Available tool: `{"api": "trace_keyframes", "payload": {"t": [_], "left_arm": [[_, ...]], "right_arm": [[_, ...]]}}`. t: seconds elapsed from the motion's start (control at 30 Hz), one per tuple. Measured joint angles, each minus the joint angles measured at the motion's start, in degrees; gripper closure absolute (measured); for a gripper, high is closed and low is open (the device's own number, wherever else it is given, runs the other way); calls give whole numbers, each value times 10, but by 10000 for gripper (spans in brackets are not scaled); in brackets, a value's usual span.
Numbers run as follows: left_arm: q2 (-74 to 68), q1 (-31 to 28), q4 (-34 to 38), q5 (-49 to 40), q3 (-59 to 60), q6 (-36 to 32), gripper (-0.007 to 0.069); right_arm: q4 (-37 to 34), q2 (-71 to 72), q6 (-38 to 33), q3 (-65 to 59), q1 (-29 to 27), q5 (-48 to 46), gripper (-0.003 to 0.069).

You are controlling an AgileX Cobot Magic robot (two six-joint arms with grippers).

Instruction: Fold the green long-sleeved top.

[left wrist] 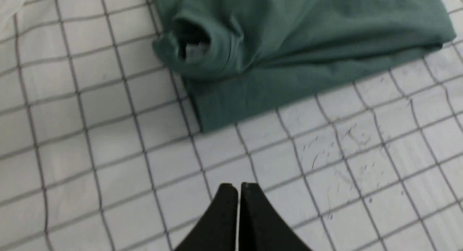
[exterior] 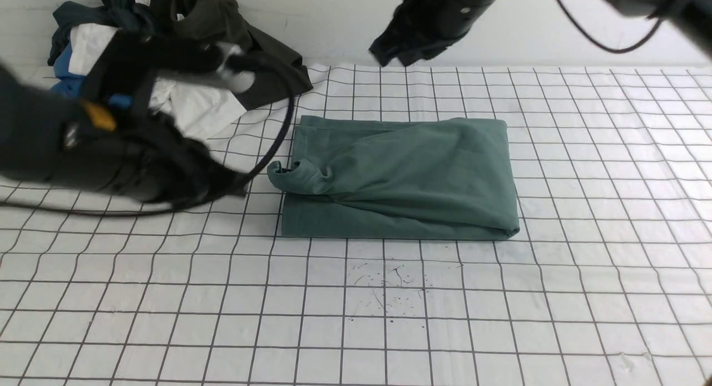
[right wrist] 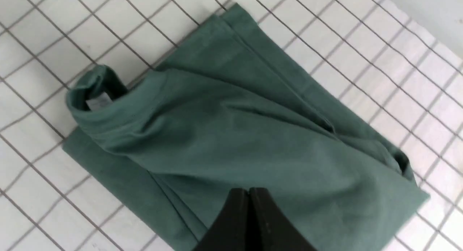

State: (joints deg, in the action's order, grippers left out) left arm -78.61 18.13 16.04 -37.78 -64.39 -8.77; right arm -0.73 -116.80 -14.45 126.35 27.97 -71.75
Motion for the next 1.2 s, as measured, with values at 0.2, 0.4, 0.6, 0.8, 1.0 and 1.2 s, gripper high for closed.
{"api": "trace_keyframes", "payload": {"t": [0.2,0.4,0.6,0.8,1.0,1.2], "left_arm": [[-199,-26,60,-71,-220,-51,609],[-433,-54,87,-209,-455,-100,428],[-586,-80,87,-306,-650,-70,226],[-696,-84,113,-320,-787,-58,228],[-707,-74,117,-328,-796,-82,559],[-684,-78,71,-330,-815,-105,601]], "right_arm": [[-67,15,-27,-162,-65,0,673],[-176,-2,-118,-270,-63,85,673],[-192,-28,-140,-274,-58,183,673],[-181,-79,-141,-278,-58,202,673],[-180,-95,-141,-278,-58,199,673],[-179,-95,-141,-278,-58,142,673]]}}
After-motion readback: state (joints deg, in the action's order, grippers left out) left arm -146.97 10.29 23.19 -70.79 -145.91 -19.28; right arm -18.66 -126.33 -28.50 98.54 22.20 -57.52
